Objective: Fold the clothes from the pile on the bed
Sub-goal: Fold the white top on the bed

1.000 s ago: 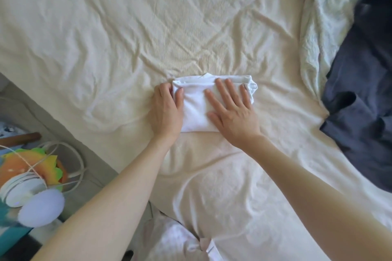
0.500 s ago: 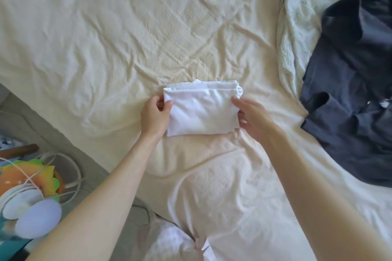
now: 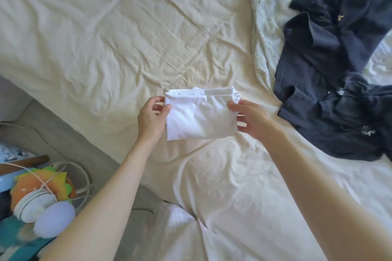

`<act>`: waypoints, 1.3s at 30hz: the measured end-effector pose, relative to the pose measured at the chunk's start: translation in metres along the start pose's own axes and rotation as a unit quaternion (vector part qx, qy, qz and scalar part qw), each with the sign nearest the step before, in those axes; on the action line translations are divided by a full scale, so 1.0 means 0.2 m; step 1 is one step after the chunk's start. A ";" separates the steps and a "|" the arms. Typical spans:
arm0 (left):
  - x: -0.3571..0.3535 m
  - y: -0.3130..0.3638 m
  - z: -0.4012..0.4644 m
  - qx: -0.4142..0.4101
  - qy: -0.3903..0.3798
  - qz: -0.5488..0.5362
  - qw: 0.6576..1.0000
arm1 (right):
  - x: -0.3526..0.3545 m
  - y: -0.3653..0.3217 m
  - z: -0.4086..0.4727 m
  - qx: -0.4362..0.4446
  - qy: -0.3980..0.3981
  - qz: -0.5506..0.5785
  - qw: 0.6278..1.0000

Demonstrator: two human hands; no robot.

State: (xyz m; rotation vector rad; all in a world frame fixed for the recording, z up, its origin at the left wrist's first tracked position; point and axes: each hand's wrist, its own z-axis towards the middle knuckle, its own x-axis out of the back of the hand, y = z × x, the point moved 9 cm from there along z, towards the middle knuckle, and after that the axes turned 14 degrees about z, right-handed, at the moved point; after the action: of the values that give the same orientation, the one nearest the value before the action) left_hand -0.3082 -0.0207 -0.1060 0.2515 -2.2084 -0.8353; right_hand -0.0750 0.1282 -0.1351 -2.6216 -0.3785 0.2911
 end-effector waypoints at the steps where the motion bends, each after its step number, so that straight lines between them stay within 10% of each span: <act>1: 0.04 0.03 -0.08 -0.003 0.000 -0.007 1.000 | 0.01 0.00 -0.08 0.007 -0.001 -0.002 1.000; 17: 0.39 0.34 -1.19 -0.137 -0.031 -0.044 0.989 | 0.28 0.18 -1.48 0.205 0.059 0.093 0.973; 39: -0.66 0.37 -2.41 -0.224 -0.354 0.085 0.904 | 1.56 1.32 -2.39 0.193 0.283 0.316 0.885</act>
State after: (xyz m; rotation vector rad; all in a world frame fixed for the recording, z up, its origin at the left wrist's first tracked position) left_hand 0.1321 -0.1446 0.1082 -0.5478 -2.5299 -1.4677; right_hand 0.4032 -0.1998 0.1083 -2.2125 0.6769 -0.1901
